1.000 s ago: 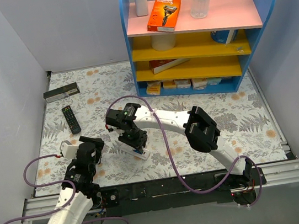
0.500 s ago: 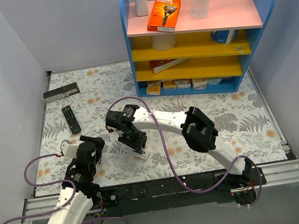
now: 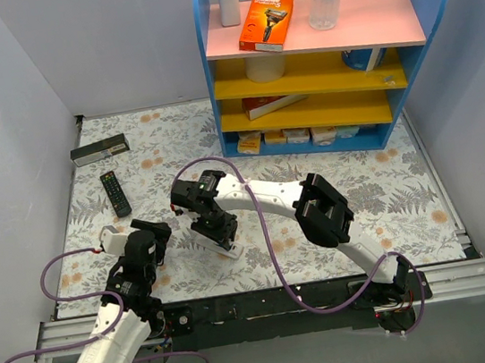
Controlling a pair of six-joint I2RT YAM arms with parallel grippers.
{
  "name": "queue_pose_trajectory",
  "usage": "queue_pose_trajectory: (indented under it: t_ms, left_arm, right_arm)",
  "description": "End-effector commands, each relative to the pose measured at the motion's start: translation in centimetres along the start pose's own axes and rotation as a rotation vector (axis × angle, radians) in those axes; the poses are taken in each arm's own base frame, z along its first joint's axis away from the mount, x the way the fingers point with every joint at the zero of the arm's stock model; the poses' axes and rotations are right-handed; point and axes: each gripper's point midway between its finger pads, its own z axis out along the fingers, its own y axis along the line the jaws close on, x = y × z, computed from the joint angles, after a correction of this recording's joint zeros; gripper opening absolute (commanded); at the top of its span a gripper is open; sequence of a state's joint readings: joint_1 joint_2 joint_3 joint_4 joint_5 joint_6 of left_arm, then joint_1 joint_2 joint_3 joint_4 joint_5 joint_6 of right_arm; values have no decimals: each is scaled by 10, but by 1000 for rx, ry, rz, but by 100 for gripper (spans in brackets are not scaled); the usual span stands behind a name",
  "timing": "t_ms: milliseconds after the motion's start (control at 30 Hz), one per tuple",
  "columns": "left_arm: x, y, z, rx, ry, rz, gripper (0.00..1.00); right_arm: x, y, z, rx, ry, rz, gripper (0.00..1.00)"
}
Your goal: Load the batteries into the remote control
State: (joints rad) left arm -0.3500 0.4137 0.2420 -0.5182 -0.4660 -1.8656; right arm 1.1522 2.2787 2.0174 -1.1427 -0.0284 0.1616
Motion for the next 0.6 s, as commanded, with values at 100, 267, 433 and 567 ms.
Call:
queue_pose_trajectory:
  t_ms: [100, 267, 433, 567]
  left_arm:
    - [2, 2, 2, 4, 3, 14, 80]
    - [3, 1, 2, 9, 7, 15, 80]
    - [4, 1, 2, 9, 11, 16, 80]
    - [5, 0, 2, 17, 14, 17, 80]
  right_arm:
    - [-14, 6, -1, -13, -50, 6, 1]
    - [-15, 6, 1, -13, -50, 7, 1]
    - [-16, 7, 1, -14, -55, 10, 1]
    - [-20, 7, 0, -13, -75, 6, 2]
